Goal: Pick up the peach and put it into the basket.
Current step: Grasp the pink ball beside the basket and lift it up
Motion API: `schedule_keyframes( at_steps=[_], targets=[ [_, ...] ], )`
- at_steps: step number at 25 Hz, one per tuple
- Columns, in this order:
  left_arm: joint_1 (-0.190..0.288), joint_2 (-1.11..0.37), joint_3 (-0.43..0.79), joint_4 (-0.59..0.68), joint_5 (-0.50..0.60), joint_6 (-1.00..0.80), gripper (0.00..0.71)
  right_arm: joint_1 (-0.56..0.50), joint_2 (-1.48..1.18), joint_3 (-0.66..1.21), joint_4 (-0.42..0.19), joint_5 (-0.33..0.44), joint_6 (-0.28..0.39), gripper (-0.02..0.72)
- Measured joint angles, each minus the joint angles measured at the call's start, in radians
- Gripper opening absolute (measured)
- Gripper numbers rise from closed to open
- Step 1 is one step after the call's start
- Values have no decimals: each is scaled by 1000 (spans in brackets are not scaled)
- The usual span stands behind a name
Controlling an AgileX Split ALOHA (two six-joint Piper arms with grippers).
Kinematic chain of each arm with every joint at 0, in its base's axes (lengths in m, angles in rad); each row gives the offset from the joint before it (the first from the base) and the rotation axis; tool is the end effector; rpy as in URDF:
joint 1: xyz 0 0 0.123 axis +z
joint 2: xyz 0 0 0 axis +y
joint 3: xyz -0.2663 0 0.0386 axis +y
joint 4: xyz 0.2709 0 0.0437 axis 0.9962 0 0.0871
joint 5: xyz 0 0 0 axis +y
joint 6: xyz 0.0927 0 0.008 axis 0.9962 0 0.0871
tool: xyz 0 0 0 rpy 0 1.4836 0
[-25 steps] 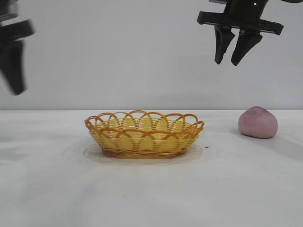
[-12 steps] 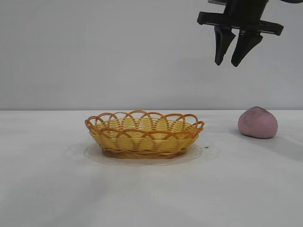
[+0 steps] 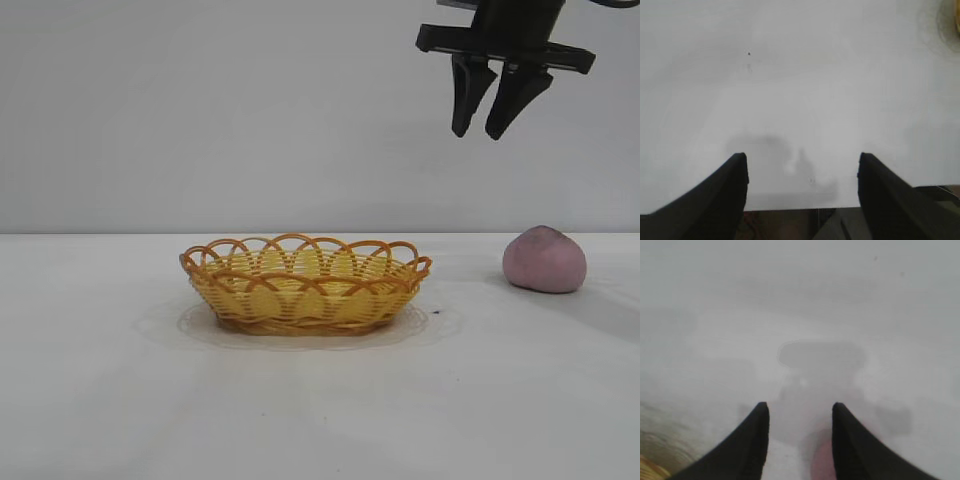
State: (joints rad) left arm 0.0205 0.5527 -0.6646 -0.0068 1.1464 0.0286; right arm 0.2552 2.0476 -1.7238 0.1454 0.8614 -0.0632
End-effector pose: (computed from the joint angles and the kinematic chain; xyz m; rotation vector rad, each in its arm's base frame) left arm 0.1122 0.0017 0.2937 0.0092 2.5181 0.0110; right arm 0.4519 0.1285 0.2150 -0.3337 2.6535 0.2391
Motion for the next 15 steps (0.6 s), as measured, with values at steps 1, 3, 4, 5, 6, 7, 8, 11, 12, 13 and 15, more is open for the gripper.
schedule_keyframes(
  at_steps=[1, 3, 4, 5, 6, 7, 8, 11, 12, 13, 15],
  targets=[
    [0, -40, 25, 0, 0, 0, 414, 0, 0, 0, 2, 2, -2, 263],
    [0, -108, 84, 0, -8, 0, 414, 0, 0, 0, 2, 13, -2, 263],
    [0, -142, 114, 0, -17, 0, 414, 0, 0, 0, 2, 16, -2, 263],
    [0, -174, 137, 0, -29, 0, 414, 0, 0, 0, 2, 20, -2, 263],
    [0, -203, 158, 0, -31, 0, 414, 0, 0, 0, 2, 26, -2, 263],
    [0, -226, 172, 0, -31, 0, 414, 0, 0, 0, 2, 34, -2, 263],
    [0, -253, 176, 2, -31, 0, 414, 0, 0, 0, 2, 41, -2, 263],
    [0, -334, 180, 7, -31, 0, 414, 0, 0, 0, 2, 66, -2, 263],
    [0, -366, 180, 6, -31, 0, 414, 0, 0, 0, 2, 76, -2, 263],
    [0, -402, 180, 6, -31, 0, 414, 0, 0, 0, 2, 89, -2, 263],
    [0, -468, 180, 6, -31, 0, 414, 0, 0, 0, 2, 118, -2, 263]
  ],
)
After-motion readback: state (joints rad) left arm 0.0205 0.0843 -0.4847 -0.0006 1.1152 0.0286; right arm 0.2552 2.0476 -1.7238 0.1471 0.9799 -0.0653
